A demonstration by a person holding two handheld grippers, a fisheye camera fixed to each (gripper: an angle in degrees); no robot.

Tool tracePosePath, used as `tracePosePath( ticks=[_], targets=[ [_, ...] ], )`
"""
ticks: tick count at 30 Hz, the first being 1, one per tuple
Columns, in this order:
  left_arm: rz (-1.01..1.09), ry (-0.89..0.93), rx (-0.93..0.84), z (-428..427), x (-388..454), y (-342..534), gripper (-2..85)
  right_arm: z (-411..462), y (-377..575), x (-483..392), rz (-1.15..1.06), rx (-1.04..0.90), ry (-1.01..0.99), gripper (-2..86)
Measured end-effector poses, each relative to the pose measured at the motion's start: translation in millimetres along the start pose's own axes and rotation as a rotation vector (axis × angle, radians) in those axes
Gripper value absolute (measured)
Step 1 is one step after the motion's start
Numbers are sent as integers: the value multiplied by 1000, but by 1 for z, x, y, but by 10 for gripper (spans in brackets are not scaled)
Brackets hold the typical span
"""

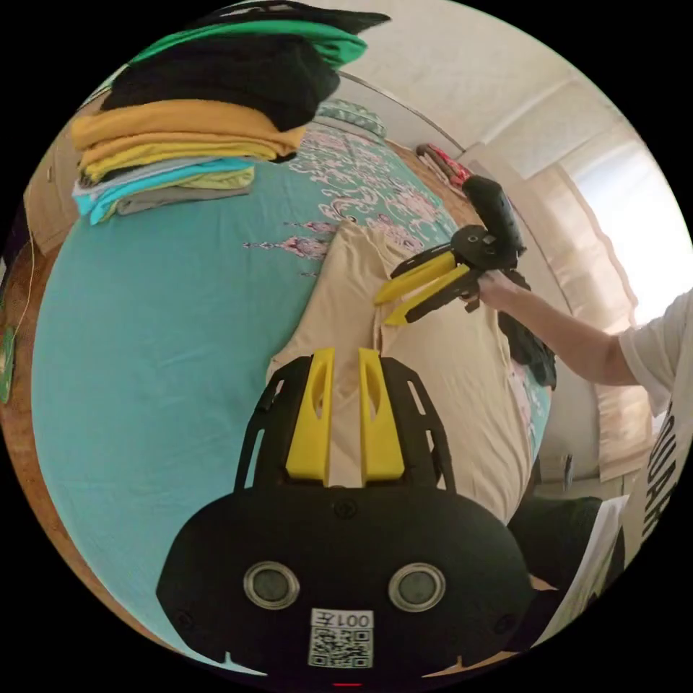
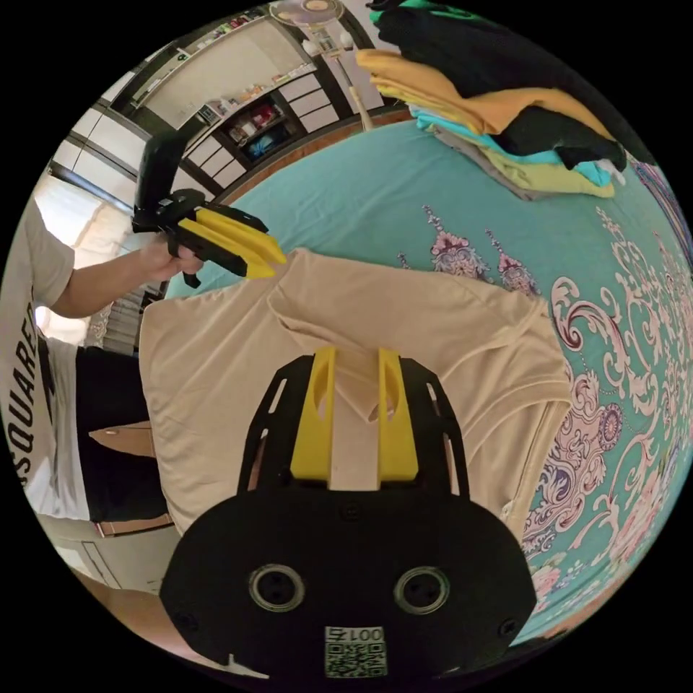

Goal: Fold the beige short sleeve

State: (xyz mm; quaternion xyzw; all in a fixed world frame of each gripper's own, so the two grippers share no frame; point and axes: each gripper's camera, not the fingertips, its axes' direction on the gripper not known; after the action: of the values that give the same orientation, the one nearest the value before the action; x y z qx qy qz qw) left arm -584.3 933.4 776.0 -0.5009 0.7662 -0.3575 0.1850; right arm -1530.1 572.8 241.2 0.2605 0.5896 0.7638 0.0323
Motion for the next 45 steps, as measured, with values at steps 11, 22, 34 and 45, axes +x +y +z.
tracePosePath(
  ticks=[11,22,34,45],
  targets=[
    [51,-4,-150,23,23,48,17,20,70,-47,-74,-134,-55,55],
    [-65,-195,-51,10,-30,61,18,35,71,21,286,234,267,93],
    [-123,-279,21,20,-33,92,-9,112,79,81,411,344,32,25],
    [-357,-136,114,17,-64,132,48,178,118,60,321,210,126,75]
  ],
)
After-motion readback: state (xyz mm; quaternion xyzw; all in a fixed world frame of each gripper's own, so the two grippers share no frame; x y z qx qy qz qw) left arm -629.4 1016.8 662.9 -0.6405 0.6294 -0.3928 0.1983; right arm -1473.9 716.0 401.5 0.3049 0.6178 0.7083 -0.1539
